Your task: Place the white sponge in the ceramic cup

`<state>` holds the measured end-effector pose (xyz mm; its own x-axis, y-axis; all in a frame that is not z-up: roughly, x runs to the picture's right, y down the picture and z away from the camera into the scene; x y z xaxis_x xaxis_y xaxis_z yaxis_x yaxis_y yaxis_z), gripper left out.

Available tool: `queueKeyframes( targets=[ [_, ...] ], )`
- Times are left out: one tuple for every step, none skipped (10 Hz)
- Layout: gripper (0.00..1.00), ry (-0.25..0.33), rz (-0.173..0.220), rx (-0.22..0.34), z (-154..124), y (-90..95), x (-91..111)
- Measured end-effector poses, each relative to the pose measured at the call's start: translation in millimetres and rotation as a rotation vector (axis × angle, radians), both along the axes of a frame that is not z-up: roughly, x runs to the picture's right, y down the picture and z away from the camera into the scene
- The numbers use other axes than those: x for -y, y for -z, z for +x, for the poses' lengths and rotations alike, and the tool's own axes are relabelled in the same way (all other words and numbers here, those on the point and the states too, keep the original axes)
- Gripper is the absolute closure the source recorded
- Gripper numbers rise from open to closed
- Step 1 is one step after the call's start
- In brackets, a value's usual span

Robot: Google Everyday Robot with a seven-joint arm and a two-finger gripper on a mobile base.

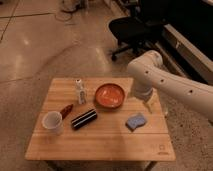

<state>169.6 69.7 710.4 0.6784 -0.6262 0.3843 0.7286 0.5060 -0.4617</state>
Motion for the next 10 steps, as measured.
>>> queueKeyframes(
  targets=[
    [0.2,0.0,0.0,0.0,-0.3,-0.1,0.1],
    [0.2,0.001,0.0,0.001,-0.6,-0.1,0.2],
    [0.2,0.002,0.0,0.001,-1.2,-0.2,0.3],
    [0.2,0.002,0.0,0.002,-1.7,-0.3,0.4],
    [0.2,0.003,0.0,0.002,-2.2,-0.4,0.5],
    [0.2,0.003,0.0,0.003,-2.3,-0.4,0.5],
    [0.2,0.004,0.0,0.002,-1.9,-0.5,0.5],
    [0.2,0.003,-0.005,0.004,-2.6,-3.0,-1.1],
    [0.2,-0.002,-0.023,0.011,-5.1,-9.5,-7.8],
    [0.2,-0.018,-0.062,0.022,-9.1,-22.5,-21.7]
  ],
)
